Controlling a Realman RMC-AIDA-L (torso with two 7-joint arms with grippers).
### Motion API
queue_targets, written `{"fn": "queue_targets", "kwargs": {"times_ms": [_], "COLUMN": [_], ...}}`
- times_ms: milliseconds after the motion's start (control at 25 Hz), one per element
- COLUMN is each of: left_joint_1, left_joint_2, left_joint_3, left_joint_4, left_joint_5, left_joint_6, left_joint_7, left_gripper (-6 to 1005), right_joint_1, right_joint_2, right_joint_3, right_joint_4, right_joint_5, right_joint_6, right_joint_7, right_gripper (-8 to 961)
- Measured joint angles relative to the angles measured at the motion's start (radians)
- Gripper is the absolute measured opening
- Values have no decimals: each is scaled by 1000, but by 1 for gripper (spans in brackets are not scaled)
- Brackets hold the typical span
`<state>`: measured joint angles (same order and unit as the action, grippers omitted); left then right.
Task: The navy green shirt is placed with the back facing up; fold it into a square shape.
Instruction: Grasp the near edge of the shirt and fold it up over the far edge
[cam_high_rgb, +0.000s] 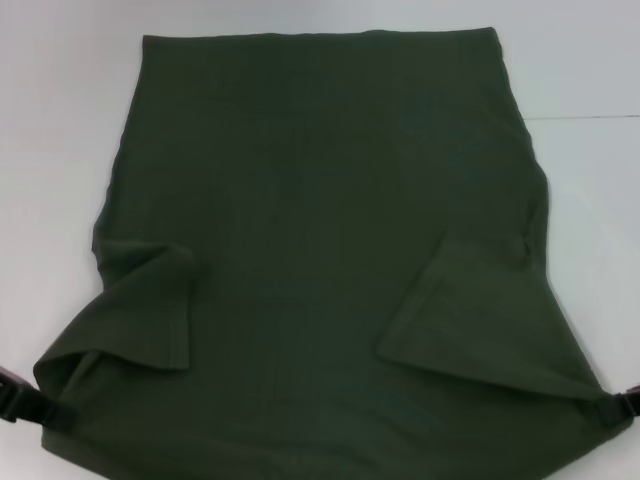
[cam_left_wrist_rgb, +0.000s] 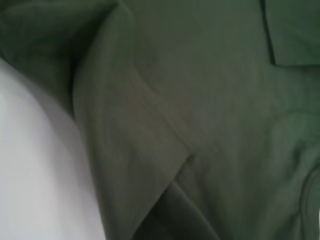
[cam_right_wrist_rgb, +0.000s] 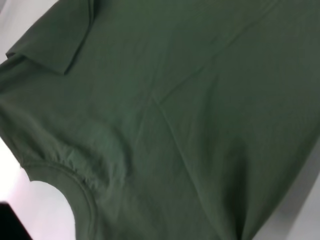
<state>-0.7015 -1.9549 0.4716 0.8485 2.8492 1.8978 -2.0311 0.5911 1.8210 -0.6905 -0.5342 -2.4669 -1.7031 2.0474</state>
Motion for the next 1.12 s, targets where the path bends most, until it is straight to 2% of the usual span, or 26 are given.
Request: {"fn": "queue_targets", "kwargs": {"times_ms": [320, 560, 840, 1120], "left_joint_1": [16, 14, -2, -22], "left_joint_2": [7, 13, 29, 31], "left_joint_3": [-36, -83, -172, -178], "left_joint_4": [24, 38, 32, -1], "left_joint_5": [-2, -11, -76, -164], "left_joint_6": [113, 132, 66, -65], "left_joint_7": [87, 105, 59, -17], "left_gripper": [25, 26, 25, 26], "right_joint_1": [-45, -53, -34, -8], "right_joint_2": [-8, -10, -11, -4], "right_joint_3": [18, 67, 183, 292], "right_joint_4": [-7, -7, -11, -11], "right_joint_5": [0, 1, 6, 8], "right_joint_6": [-54, -87, -72, 3], "right_joint_7": [-74, -129, -148, -121], "right_gripper": [25, 25, 26, 26]}}
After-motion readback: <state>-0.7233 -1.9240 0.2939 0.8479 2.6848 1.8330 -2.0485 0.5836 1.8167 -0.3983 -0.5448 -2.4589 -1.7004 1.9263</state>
